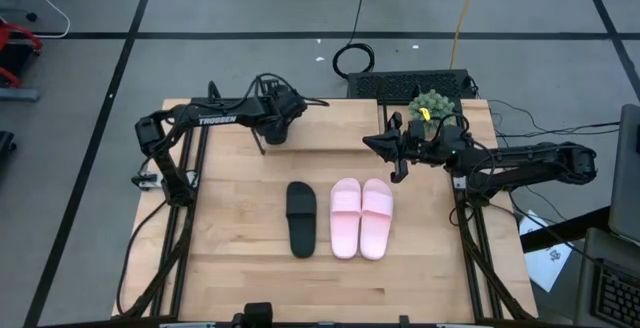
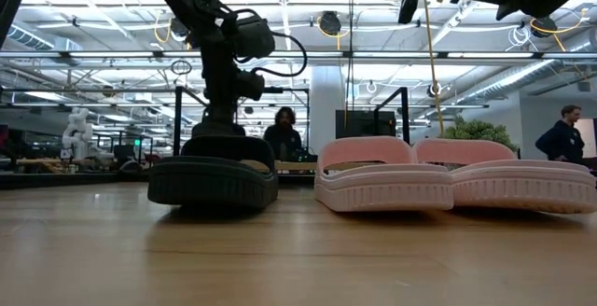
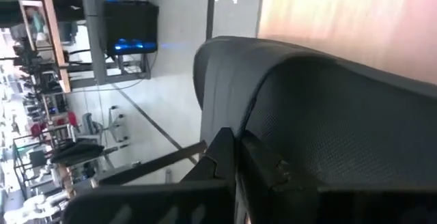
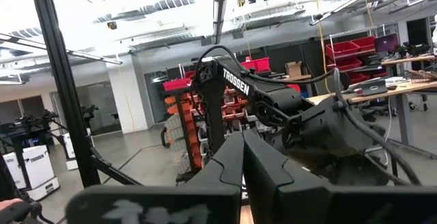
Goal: Pick and place slides into the shelf
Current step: Put the left black slide on the shelf
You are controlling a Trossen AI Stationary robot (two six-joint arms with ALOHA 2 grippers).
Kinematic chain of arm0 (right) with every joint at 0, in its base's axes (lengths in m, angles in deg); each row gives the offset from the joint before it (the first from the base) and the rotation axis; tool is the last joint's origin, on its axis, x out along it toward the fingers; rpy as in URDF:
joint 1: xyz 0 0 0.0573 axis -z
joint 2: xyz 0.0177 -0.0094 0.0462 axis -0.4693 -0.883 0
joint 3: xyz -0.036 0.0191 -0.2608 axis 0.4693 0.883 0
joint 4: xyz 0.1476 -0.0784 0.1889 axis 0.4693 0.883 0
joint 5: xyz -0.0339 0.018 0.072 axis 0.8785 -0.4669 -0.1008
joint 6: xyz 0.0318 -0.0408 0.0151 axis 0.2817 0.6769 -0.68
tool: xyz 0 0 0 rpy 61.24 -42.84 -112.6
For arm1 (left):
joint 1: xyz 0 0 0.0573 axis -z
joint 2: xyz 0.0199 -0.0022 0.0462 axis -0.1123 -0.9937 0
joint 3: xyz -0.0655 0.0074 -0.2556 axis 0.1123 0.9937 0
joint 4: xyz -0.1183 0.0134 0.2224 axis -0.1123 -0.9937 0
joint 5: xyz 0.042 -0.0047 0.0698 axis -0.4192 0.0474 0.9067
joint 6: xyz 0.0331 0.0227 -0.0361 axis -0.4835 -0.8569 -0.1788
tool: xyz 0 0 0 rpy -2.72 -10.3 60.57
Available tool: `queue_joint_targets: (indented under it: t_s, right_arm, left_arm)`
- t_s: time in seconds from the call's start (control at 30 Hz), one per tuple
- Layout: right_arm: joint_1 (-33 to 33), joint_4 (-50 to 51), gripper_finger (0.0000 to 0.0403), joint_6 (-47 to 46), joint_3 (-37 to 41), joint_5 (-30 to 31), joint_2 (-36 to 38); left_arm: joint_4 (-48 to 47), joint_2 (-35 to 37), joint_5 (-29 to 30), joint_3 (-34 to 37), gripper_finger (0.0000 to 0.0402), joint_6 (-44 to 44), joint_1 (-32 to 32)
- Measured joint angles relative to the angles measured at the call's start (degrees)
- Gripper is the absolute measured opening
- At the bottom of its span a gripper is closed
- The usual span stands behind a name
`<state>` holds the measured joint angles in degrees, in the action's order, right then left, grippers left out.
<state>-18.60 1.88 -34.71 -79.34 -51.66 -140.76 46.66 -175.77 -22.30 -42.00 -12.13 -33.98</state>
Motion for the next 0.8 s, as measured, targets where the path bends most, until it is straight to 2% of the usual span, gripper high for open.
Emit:
queue_joint_targets:
  t_s: [0.23,0.63,0.8]
  right_arm:
    - [-0.1,0.3,0.0,0.0,0.0,0.0,0.0]
    - [-0.1,0.7,0.0,0.0,0.0,0.0,0.0]
    - [-0.1,0.7,0.0,0.0,0.0,-0.5,0.0]
  left_arm:
    - [-0.3,0.0,-3.7,0.0,0.0,1.0,0.1]
    - [-3.3,0.0,-4.1,0.0,0.0,3.2,0.1]
    - [-5.2,0.0,-6.3,0.0,0.0005,5.0,-0.2]
